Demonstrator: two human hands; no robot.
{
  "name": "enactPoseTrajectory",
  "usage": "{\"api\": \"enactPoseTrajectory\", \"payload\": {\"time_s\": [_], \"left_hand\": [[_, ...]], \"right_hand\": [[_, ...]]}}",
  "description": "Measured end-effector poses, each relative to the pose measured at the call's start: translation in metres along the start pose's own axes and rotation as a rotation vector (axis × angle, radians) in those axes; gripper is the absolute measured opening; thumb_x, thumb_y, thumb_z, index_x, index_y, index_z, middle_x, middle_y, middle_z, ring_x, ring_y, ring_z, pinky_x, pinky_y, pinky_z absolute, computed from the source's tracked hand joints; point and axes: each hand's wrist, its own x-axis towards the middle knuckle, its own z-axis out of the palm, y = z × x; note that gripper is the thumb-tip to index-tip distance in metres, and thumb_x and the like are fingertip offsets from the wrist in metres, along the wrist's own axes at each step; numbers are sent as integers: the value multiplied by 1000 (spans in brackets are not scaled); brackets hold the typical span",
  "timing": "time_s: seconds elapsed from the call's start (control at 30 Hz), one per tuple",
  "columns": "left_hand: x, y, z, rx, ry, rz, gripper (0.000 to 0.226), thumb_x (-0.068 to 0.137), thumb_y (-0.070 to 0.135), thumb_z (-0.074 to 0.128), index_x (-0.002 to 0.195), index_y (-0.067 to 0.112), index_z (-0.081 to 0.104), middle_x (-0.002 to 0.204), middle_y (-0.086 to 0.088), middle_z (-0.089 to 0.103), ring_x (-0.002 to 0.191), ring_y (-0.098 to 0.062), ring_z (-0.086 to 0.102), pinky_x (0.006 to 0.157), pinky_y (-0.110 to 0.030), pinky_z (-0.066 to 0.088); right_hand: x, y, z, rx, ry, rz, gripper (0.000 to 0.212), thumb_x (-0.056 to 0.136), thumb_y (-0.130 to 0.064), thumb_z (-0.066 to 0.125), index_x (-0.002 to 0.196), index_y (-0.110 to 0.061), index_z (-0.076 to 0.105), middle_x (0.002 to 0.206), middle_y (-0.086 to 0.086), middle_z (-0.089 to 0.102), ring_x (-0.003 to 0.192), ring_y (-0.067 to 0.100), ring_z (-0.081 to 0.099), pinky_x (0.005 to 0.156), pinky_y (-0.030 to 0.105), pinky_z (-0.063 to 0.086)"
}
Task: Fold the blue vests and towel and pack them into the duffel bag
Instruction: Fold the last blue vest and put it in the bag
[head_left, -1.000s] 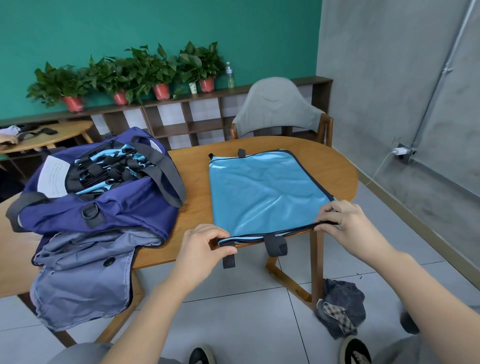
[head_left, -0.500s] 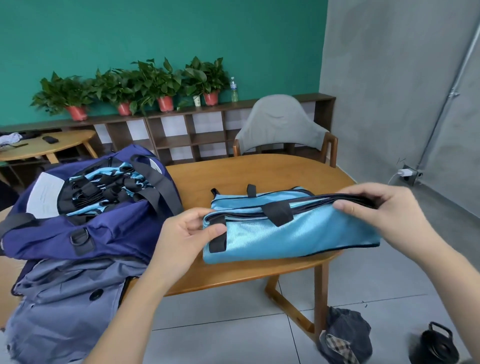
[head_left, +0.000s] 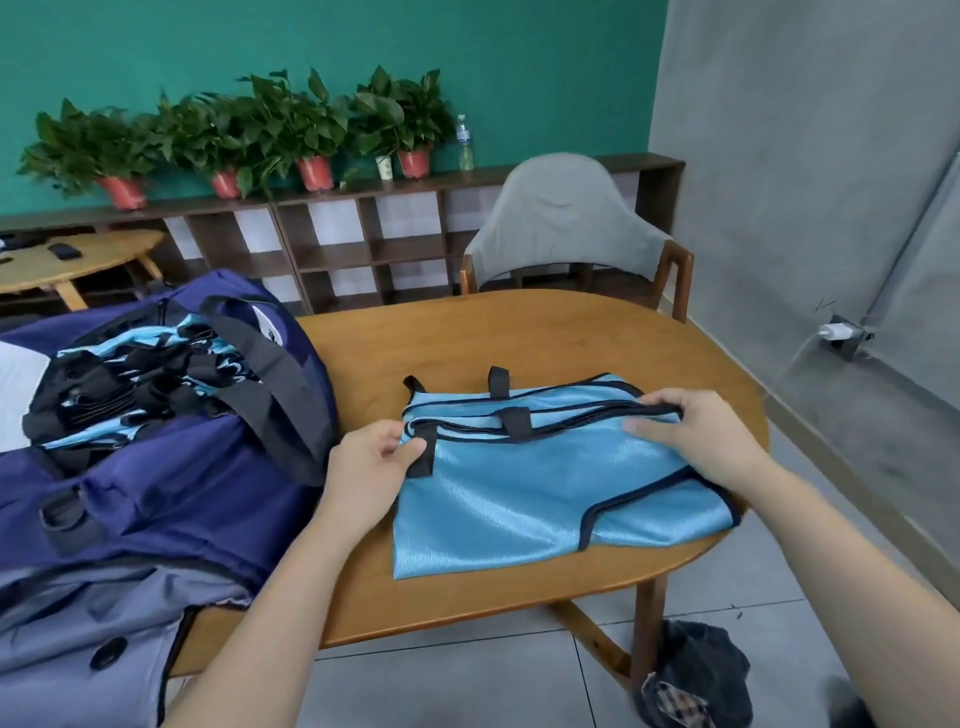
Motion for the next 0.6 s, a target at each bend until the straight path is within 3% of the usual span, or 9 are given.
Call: {"api": "enactPoseTrajectory", "payload": {"time_s": [0.07,0.17,0.27,0.43,0.53,0.6], "left_hand": [[-1,-2,-2,46,-13,-10,8,93,32,70,95,25,73,89,12,74,89,-4,67,81,-25,50],[-15,-2,-8,32,-83,11,11,94,30,69,85,24,67,71,14,69,70,-6,62,67,-24,44],[-22,3,-15,-69,-111,20,4,95,27,68,94,25,72,82,8,77,76,-11,71,65,-32,48],[-9,25,-17,-286,-9,49,9,96,20,67,93,25,74,85,2,78,79,-15,74,67,-34,53],[9,18,-6,-249,53,15,4,93,25,72,92,27,75,85,6,78,81,-12,74,76,-36,56],[20,9,3,-87,112,-5,3,89,31,76,92,29,75,81,11,76,78,-1,70,76,-23,52]], "right_hand": [[-2,-1,-3,-50,-37,44,18,81,-36,82,94,-32,70,96,-19,69,86,-3,61,66,10,42],[-11,-2,-9,-28,-111,79,20,78,-38,85,94,-33,73,93,-18,72,88,1,65,73,18,44],[-20,-11,-14,69,-117,65,22,76,-34,85,96,-30,77,90,-19,75,84,-1,69,78,22,47],[-7,-31,-26,296,-97,91,19,79,-26,82,96,-21,78,90,-3,78,80,17,76,73,33,56],[8,-25,-16,218,-39,111,16,79,-28,83,94,-24,77,86,-7,78,75,10,74,67,24,54],[17,-14,-4,-6,5,112,19,79,-36,83,94,-28,75,86,-13,75,75,6,70,63,17,49]]}}
